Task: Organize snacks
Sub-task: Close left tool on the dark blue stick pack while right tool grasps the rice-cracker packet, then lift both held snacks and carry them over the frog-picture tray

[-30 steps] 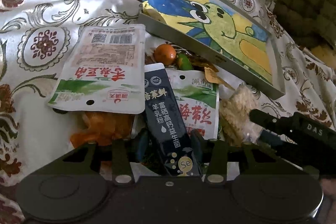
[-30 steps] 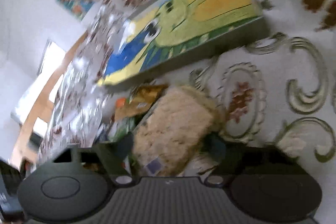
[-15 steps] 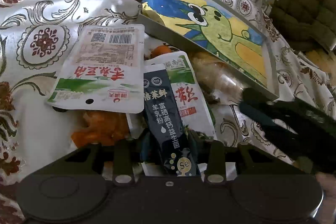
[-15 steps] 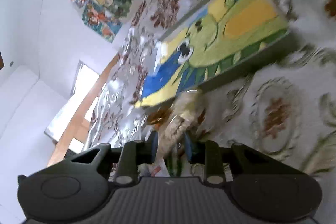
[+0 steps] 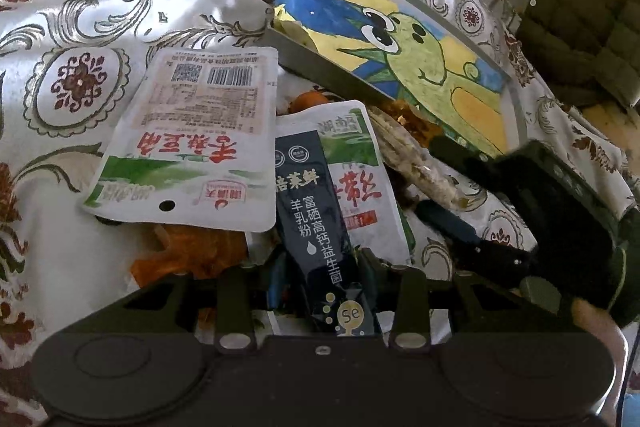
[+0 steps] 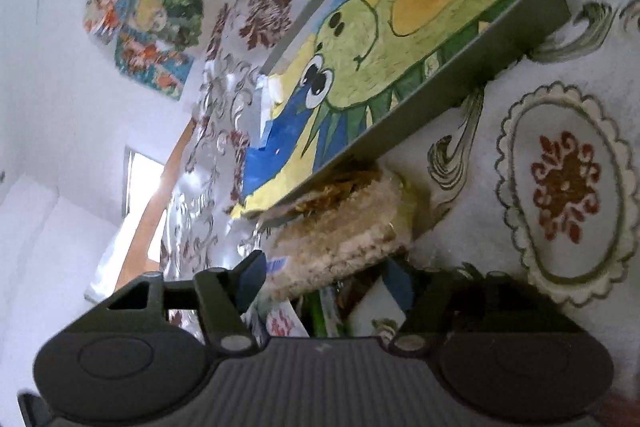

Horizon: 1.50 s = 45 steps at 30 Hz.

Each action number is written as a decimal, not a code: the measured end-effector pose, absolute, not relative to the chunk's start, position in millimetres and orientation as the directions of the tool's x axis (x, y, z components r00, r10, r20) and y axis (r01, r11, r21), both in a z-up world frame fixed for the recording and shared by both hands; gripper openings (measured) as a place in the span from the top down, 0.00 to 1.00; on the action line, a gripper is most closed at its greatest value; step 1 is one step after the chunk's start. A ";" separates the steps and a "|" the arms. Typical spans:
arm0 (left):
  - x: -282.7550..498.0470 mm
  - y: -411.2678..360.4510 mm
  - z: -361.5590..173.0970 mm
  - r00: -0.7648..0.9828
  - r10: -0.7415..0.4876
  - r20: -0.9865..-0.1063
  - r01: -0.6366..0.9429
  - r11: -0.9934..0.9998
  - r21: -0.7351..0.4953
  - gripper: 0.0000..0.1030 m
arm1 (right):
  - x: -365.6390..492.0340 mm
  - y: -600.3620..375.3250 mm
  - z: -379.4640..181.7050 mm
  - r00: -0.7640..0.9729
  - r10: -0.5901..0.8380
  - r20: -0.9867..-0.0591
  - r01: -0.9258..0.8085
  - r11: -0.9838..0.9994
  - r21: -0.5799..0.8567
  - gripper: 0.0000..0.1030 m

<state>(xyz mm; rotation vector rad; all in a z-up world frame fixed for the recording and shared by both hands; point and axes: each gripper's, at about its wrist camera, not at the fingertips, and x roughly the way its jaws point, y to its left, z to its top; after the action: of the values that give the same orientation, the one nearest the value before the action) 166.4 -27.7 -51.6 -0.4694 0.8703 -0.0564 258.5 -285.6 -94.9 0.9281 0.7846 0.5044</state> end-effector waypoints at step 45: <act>160.3 -67.7 17.2 0.744 -0.302 -0.596 -0.029 0.876 -0.481 0.85 | 213.5 -340.2 1.5 0.824 0.460 -0.332 -0.174 0.762 0.623 0.78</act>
<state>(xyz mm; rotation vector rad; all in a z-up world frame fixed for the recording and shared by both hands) 160.3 -67.7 17.2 -0.4899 0.7225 -0.1561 213.5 -340.2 1.5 0.6136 0.4955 0.3603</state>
